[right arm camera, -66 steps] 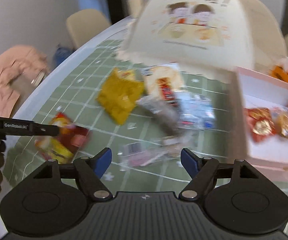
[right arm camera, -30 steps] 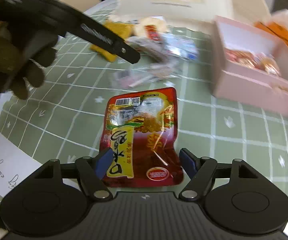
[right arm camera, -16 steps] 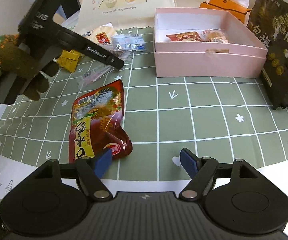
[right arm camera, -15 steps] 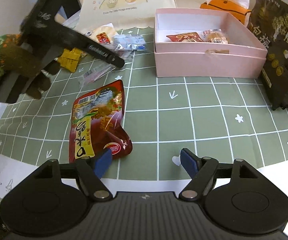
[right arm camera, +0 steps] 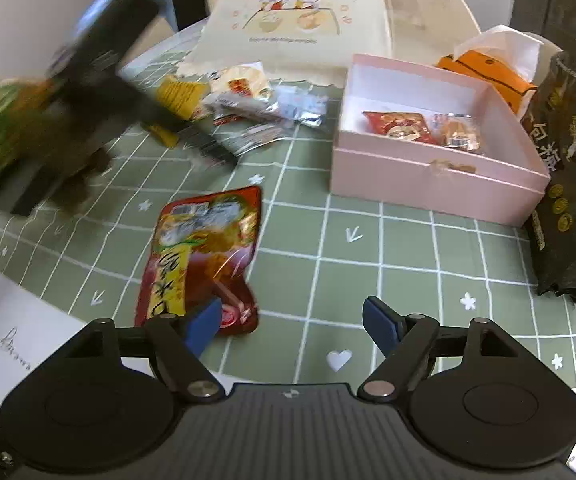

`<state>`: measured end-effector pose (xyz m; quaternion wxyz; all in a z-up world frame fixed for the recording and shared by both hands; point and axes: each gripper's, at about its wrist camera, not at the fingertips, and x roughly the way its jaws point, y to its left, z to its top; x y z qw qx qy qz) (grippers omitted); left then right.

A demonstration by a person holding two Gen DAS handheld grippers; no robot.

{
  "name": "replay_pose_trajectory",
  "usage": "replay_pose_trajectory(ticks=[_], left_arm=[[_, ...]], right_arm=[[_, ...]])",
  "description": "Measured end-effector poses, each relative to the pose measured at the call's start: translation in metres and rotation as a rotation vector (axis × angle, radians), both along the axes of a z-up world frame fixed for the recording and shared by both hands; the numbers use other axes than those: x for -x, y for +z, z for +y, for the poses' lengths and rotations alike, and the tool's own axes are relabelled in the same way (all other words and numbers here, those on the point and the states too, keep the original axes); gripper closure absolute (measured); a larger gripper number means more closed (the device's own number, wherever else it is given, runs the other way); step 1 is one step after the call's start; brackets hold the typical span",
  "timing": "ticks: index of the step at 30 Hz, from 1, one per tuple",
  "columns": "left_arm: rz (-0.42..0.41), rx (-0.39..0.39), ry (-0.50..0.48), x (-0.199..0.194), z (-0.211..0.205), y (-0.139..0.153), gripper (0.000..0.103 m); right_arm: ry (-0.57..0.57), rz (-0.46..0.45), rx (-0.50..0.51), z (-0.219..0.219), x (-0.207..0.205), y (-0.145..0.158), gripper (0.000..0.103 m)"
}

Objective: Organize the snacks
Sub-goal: 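Grasp the clear biscuit packet with the left gripper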

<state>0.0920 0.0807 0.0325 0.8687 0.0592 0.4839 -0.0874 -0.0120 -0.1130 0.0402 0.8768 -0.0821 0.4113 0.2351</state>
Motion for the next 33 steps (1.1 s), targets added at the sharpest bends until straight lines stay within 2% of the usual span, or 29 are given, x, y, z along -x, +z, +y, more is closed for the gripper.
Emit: replay_pose_trajectory(ticks=[3,6,9,11,13,15,20,24,25,27,30,33], left_arm=[[-0.014,0.093,0.035,0.010,0.016,0.005,0.068],[-0.063,0.079,0.036,0.000,0.016,0.012,0.068],[-0.040,0.100,0.004,-0.030,0.006,0.008,0.067],[-0.031,0.075,-0.029,-0.046,-0.008,0.003,0.066],[-0.030,0.040,-0.054,-0.058,-0.021,-0.002,0.053],[0.001,0.002,-0.086,-0.070,-0.030,-0.009,0.047],[-0.017,0.002,-0.101,-0.072,-0.035,-0.008,0.047],[0.010,0.055,-0.046,-0.055,-0.023,-0.004,0.060],[0.015,0.080,-0.037,-0.045,-0.016,-0.002,0.061],[-0.034,0.152,0.002,-0.013,0.002,0.007,0.061],[-0.054,0.193,0.080,0.025,0.028,0.013,0.061],[-0.071,0.250,0.186,0.068,0.060,0.020,0.061]], right_arm=[[-0.022,0.009,-0.047,-0.001,-0.007,0.000,0.025],[-0.040,0.026,-0.085,0.005,-0.013,-0.004,0.025],[-0.045,0.033,-0.090,0.008,-0.009,-0.003,0.025],[-0.057,0.009,-0.078,0.007,-0.001,-0.001,0.025],[-0.090,0.014,-0.073,0.003,0.003,-0.002,0.025],[-0.119,0.038,-0.084,-0.003,0.006,-0.005,0.025],[-0.187,0.070,-0.078,-0.013,0.012,-0.014,0.025],[-0.181,0.033,-0.054,-0.008,0.012,-0.007,0.025],[-0.172,0.002,-0.042,-0.004,0.010,0.000,0.025],[-0.145,-0.065,-0.019,0.008,0.003,0.015,0.024],[-0.083,-0.144,-0.006,0.031,-0.017,0.037,0.019],[0.002,-0.147,-0.043,0.064,-0.047,0.055,0.019]])
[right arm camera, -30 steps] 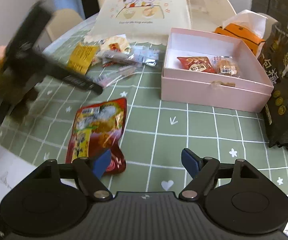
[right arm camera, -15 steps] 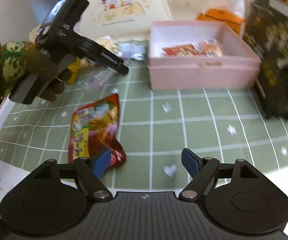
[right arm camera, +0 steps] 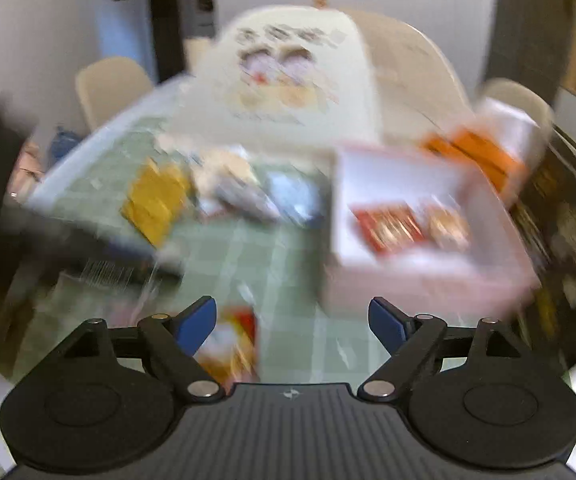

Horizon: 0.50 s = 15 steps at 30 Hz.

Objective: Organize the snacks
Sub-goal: 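Grasp the clear biscuit packet with the left gripper, then grasp the yellow snack bag with the right gripper while the left holds the biscuit packet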

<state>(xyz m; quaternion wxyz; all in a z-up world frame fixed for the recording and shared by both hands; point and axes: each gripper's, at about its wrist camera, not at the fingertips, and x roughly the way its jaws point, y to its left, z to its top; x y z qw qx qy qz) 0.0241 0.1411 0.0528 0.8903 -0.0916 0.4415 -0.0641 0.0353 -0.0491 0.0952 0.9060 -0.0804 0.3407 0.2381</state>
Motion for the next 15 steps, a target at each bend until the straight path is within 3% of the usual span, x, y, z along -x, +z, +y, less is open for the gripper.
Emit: replay_pose_trajectory(ticks=[4,8,11,13,15], left_arm=[[0.007,0.056,0.134,0.034,0.043,0.008,0.061],[0.015,0.093,0.192,0.052,0.074,0.012,0.061],[0.010,0.119,0.225,0.062,0.089,0.010,0.061],[0.003,0.142,0.256,0.069,0.099,0.008,0.061],[-0.004,0.169,0.291,0.077,0.110,0.008,0.061]], right_arm=[[0.129,0.037,-0.015,0.069,-0.044,0.006,0.018],[0.288,-0.019,0.163,0.159,-0.074,-0.008,0.019],[0.310,-0.027,0.217,0.203,-0.091,-0.017,0.024],[0.336,0.053,0.236,0.219,-0.101,-0.025,0.049],[0.362,0.194,0.224,0.220,-0.096,-0.032,0.049]])
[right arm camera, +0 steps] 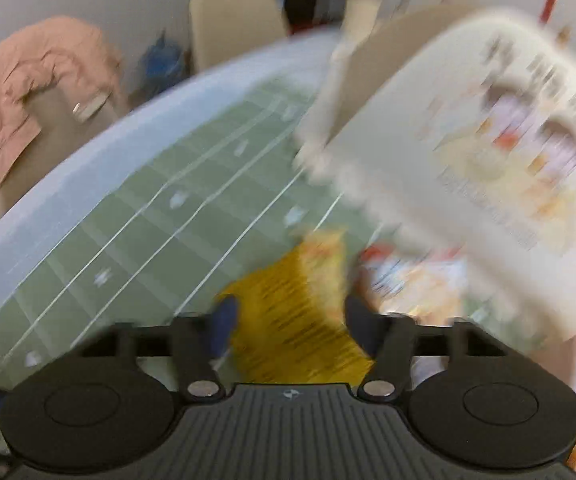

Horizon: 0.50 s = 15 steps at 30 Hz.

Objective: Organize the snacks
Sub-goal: 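Grasp the yellow snack bag with the right gripper while the left holds the biscuit packet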

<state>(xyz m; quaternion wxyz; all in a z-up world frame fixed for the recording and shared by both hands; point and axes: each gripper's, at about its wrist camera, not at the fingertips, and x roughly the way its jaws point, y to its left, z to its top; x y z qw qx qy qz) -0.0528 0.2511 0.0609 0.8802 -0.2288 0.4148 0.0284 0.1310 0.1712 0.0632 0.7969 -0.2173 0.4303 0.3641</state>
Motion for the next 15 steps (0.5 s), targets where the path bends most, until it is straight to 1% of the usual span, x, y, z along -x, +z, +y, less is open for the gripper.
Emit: replay_pose_trajectory(ticks=[1,2,3,4,5,6,7,8,9,11,13,14,15], left_arm=[[-0.003,0.011,0.019,0.004,0.007,0.001,0.061],[-0.002,0.019,0.038,0.006,0.012,0.002,0.061],[-0.001,0.025,0.057,0.009,0.018,0.002,0.061],[-0.001,0.034,0.075,0.013,0.023,0.002,0.061],[-0.005,0.044,0.089,0.015,0.028,0.001,0.061],[-0.012,0.052,0.099,0.016,0.032,0.000,0.061],[-0.018,0.054,0.112,0.017,0.034,0.000,0.061],[-0.020,0.047,0.133,0.018,0.037,-0.001,0.061],[-0.019,0.033,0.154,0.019,0.039,0.000,0.061],[-0.014,-0.011,0.195,0.022,0.044,0.002,0.061],[-0.011,-0.054,0.221,0.025,0.050,0.006,0.061],[-0.011,-0.061,0.227,0.027,0.054,0.007,0.061],[-0.011,-0.060,0.230,0.028,0.058,0.008,0.061]], right_arm=[[0.031,0.097,-0.017,-0.006,0.005,-0.002,0.048],[0.055,0.160,-0.031,-0.014,0.011,-0.002,0.048],[0.068,0.200,-0.036,-0.023,0.022,-0.001,0.046],[0.065,0.186,-0.027,-0.028,0.033,0.000,0.044],[0.055,0.136,-0.021,-0.033,0.045,0.003,0.035],[0.040,0.094,-0.025,-0.034,0.053,0.005,0.023],[0.004,0.046,-0.035,-0.033,0.061,0.005,0.019],[-0.044,0.020,-0.048,-0.030,0.066,0.005,0.018],[-0.109,0.017,-0.069,-0.027,0.070,0.004,0.018],[-0.219,0.064,-0.108,-0.021,0.070,-0.001,0.018],[-0.343,0.143,-0.148,-0.012,0.066,-0.007,0.018],[-0.390,0.167,-0.163,-0.007,0.064,-0.009,0.018],[-0.443,0.168,-0.166,0.000,0.062,-0.011,0.018]])
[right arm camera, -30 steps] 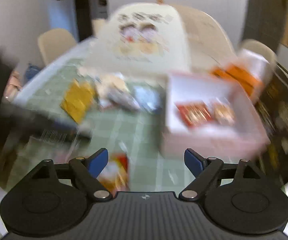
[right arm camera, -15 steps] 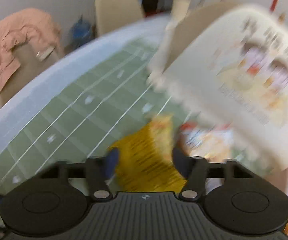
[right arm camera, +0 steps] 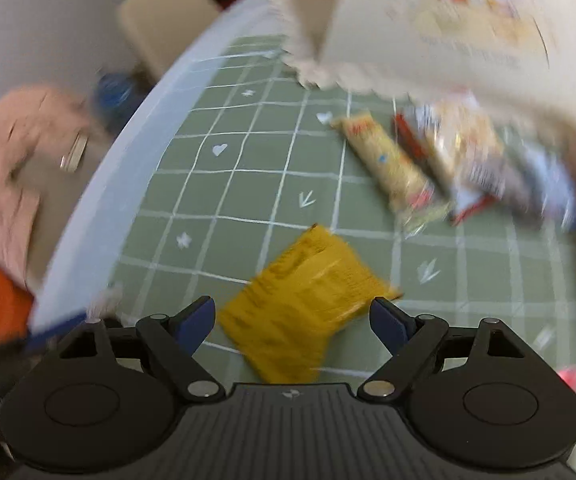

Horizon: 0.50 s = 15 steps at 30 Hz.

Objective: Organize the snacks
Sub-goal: 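Grasp the yellow snack bag with the right gripper while the left holds the biscuit packet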

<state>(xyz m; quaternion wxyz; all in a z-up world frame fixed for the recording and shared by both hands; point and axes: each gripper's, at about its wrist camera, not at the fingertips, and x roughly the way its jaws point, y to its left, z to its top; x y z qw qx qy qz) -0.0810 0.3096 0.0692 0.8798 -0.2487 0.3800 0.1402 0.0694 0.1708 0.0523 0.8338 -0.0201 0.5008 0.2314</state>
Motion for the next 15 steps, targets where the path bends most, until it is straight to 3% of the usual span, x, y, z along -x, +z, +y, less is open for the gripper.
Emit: replay_pose_trajectory(ticks=[4,7,8,9,10,15], left_arm=[[0.009,0.023,-0.004,0.009,0.013,0.000,0.061],[0.016,0.029,-0.027,0.008,0.014,-0.001,0.061],[0.016,0.035,-0.039,0.008,0.013,-0.001,0.061],[0.014,0.041,-0.051,0.007,0.012,-0.001,0.061],[0.011,0.053,-0.069,0.005,0.008,0.000,0.061],[-0.003,0.088,-0.227,-0.004,-0.035,0.013,0.061]], right_arm=[[-0.104,-0.012,0.112,0.026,-0.015,-0.022,0.018],[-0.071,-0.041,0.195,0.037,-0.017,-0.034,0.013],[-0.047,-0.050,0.191,0.034,-0.012,-0.033,0.017],[-0.009,-0.056,0.177,0.027,-0.006,-0.031,0.033],[0.027,-0.058,0.170,0.020,0.000,-0.028,0.039],[0.107,-0.241,0.229,-0.049,0.044,0.007,0.040]])
